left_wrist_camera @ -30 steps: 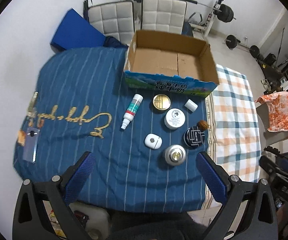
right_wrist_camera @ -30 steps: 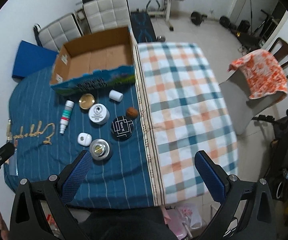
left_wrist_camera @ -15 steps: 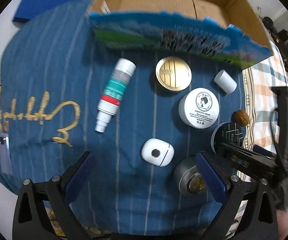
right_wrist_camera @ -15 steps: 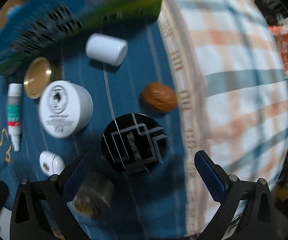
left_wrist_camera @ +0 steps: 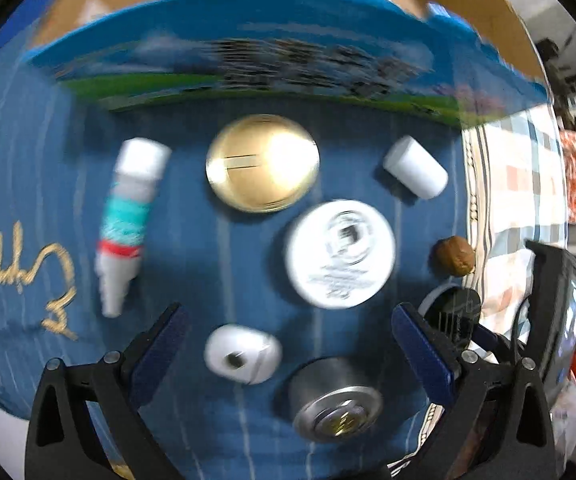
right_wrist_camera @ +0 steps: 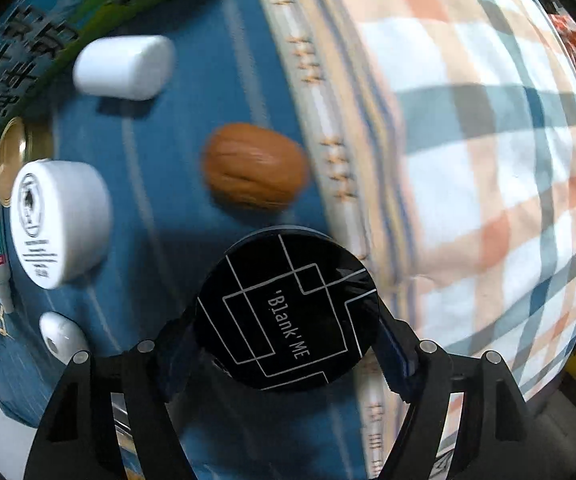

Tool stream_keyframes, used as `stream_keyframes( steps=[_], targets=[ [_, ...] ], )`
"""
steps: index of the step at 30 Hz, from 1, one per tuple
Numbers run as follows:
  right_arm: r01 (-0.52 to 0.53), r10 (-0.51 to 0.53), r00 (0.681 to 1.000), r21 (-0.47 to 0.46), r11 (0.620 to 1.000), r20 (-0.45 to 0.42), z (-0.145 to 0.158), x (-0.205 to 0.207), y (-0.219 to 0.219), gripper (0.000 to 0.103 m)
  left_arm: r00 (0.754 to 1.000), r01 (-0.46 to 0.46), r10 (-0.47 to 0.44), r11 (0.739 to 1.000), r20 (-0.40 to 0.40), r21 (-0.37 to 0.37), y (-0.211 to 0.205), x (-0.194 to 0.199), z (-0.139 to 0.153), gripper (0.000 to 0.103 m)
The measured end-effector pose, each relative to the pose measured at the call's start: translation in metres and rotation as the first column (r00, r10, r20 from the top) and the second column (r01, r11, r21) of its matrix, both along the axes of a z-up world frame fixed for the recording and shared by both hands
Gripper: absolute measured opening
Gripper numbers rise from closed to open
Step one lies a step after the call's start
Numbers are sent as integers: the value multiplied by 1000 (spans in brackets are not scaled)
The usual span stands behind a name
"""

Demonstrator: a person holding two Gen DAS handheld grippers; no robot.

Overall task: Organize rigid objects
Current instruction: 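Grasp the black Blank ME tin with right tool while left tool grasps white cream jar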

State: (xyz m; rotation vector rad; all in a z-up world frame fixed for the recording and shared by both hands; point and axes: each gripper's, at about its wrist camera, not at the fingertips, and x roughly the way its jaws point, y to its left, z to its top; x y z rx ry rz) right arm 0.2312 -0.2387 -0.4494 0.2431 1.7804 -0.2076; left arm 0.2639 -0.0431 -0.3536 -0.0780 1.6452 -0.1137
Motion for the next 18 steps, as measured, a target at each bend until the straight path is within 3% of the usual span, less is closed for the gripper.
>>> stream_keyframes(
  steps=[6, 7, 8, 10, 11, 15, 18],
  targets=[
    [55, -55, 998, 13, 998, -30, -2, -5, -21, 78, 993, 76, -74, 997, -89, 17, -43, 21, -38, 102],
    [65, -64, 997, 24, 998, -32, -1, -4, -25, 78, 991, 86, -81, 995, -109, 42, -48, 24, -46, 96],
    [66, -65, 997, 30, 997, -39, -1, -3, -25, 78, 987, 103, -93, 992, -131, 73, -53, 28, -55, 81],
    [53, -51, 997, 34, 998, -52, 1, 3, -26, 78, 984, 111, -98, 990, -146, 85, -60, 34, -67, 75],
    [41, -39, 998, 33, 999, -57, -1, 5, -24, 78, 985, 107, -92, 990, -146, 96, -61, 37, -71, 67],
    [4, -1, 998, 38, 999, -63, 1, 9, -15, 78, 988, 127, -116, 985, -98, 116, -63, 33, -66, 66],
    [-38, 43, 997, 79, 996, -66, -6, 6, -12, 78, 982, 167, -153, 977, -107, 135, -56, 11, -63, 66]
  ],
)
